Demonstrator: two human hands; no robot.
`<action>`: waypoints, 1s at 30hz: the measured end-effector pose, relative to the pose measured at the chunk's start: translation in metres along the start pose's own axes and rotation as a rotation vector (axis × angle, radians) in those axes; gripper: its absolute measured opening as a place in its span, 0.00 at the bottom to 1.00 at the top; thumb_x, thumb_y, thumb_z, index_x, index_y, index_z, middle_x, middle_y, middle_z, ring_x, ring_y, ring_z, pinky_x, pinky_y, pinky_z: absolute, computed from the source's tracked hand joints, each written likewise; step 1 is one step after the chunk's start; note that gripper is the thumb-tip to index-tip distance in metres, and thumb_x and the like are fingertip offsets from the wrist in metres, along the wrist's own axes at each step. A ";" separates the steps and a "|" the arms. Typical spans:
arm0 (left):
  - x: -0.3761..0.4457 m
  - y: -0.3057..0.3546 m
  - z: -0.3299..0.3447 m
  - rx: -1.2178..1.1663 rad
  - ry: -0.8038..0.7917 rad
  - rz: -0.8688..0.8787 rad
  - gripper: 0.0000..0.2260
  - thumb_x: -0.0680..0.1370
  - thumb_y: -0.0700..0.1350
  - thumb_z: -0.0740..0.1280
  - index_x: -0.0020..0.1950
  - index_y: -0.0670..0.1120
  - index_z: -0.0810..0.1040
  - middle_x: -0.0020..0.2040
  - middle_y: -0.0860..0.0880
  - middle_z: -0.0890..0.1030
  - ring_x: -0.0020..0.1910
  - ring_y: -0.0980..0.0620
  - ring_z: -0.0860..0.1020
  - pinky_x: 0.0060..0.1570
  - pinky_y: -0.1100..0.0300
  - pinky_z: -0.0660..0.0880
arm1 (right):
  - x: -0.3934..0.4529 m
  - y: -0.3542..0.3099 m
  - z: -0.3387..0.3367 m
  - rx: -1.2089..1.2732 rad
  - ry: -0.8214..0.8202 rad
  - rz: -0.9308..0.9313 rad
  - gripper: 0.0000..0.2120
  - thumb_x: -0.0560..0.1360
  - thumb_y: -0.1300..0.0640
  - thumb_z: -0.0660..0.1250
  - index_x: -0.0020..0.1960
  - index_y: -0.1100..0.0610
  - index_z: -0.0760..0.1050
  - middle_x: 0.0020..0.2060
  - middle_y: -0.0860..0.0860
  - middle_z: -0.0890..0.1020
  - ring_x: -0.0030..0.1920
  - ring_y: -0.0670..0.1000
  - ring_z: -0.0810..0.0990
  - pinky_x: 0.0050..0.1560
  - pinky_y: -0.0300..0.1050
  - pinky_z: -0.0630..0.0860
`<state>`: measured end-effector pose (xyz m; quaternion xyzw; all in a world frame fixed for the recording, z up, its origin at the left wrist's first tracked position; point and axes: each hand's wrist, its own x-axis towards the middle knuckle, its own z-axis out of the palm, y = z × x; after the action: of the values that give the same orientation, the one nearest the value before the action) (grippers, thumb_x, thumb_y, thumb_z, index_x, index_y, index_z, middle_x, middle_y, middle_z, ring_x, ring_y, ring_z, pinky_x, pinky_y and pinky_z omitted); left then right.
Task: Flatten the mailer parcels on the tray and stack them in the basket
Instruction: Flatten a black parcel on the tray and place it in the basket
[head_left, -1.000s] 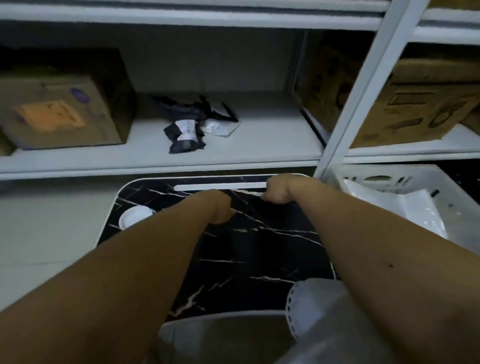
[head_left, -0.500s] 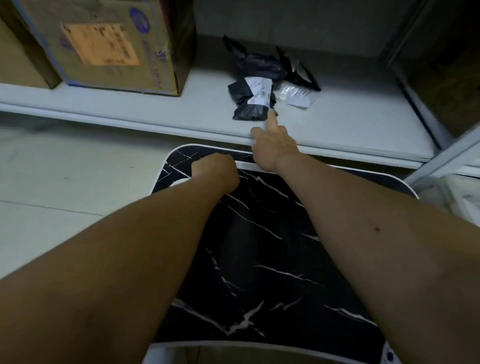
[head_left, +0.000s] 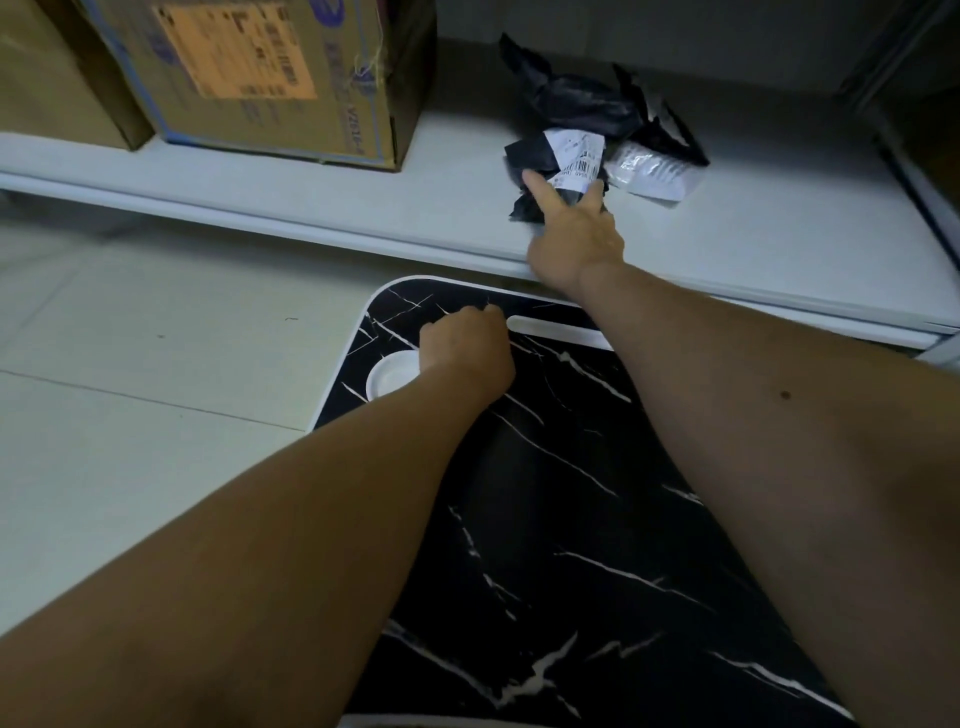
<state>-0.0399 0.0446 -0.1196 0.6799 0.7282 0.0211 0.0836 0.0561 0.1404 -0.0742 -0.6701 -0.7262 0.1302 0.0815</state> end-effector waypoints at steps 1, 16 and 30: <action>0.000 0.000 0.001 0.001 0.004 -0.001 0.18 0.76 0.43 0.59 0.67 0.44 0.68 0.56 0.44 0.77 0.54 0.42 0.77 0.46 0.53 0.67 | 0.002 -0.002 0.000 -0.006 -0.002 0.014 0.35 0.76 0.60 0.58 0.76 0.36 0.50 0.77 0.63 0.45 0.70 0.63 0.62 0.66 0.53 0.65; -0.029 0.006 -0.005 -0.027 -0.075 -0.009 0.15 0.77 0.45 0.60 0.63 0.43 0.71 0.59 0.43 0.74 0.59 0.42 0.72 0.55 0.49 0.70 | -0.036 0.017 0.001 -0.124 0.058 -0.065 0.24 0.75 0.61 0.62 0.70 0.57 0.63 0.67 0.52 0.66 0.65 0.55 0.66 0.61 0.50 0.68; -0.110 0.034 -0.034 -0.136 -0.210 -0.066 0.17 0.77 0.45 0.61 0.65 0.42 0.66 0.64 0.41 0.72 0.62 0.39 0.72 0.58 0.46 0.70 | -0.184 0.053 -0.013 -0.130 -0.125 -0.111 0.27 0.74 0.59 0.65 0.71 0.56 0.64 0.67 0.54 0.68 0.67 0.57 0.66 0.66 0.53 0.68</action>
<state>-0.0048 -0.0598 -0.0712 0.6468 0.7343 -0.0038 0.2061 0.1268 -0.0377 -0.0670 -0.6233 -0.7727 0.1197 -0.0008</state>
